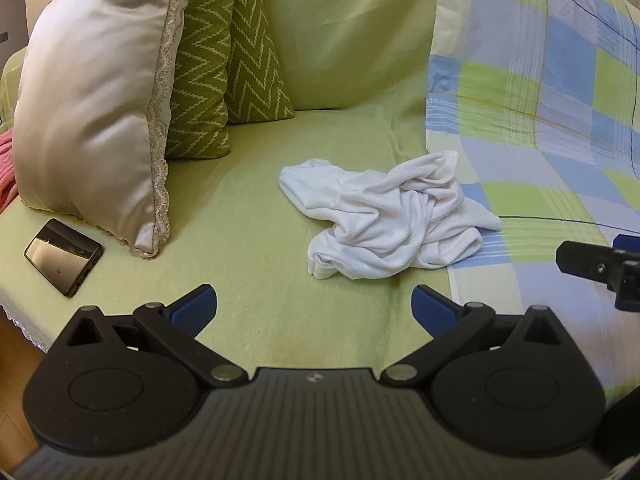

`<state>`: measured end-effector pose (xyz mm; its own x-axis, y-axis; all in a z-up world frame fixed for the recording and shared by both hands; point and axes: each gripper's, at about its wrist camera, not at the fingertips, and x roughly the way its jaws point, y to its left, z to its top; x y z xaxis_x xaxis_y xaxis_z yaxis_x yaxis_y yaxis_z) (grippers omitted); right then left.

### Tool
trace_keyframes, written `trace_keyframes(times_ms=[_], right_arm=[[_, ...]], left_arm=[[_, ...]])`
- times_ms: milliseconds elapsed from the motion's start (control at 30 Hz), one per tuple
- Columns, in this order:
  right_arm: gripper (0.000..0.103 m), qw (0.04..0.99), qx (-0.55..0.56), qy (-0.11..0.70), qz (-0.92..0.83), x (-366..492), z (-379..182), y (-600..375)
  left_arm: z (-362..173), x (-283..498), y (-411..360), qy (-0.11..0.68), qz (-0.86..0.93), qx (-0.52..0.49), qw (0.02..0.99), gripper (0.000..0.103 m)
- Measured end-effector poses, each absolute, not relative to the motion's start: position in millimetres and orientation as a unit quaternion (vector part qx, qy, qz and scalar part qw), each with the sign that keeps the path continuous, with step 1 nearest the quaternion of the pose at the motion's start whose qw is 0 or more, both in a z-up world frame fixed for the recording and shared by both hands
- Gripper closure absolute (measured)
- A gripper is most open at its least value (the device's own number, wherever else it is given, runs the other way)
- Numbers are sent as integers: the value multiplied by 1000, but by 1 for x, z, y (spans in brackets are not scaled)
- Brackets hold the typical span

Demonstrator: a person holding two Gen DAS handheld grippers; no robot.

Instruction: Fold clothes

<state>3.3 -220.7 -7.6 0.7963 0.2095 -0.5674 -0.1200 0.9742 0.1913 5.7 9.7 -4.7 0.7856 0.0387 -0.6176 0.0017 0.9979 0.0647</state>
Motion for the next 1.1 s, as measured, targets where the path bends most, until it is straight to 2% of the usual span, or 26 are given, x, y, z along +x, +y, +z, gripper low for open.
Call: trace_keyframes(times_ms=[1100], right_arm=[[0, 945, 64, 308, 93, 4, -13, -216]], left_arm=[[-6, 0, 5, 326, 9, 42, 944, 1]])
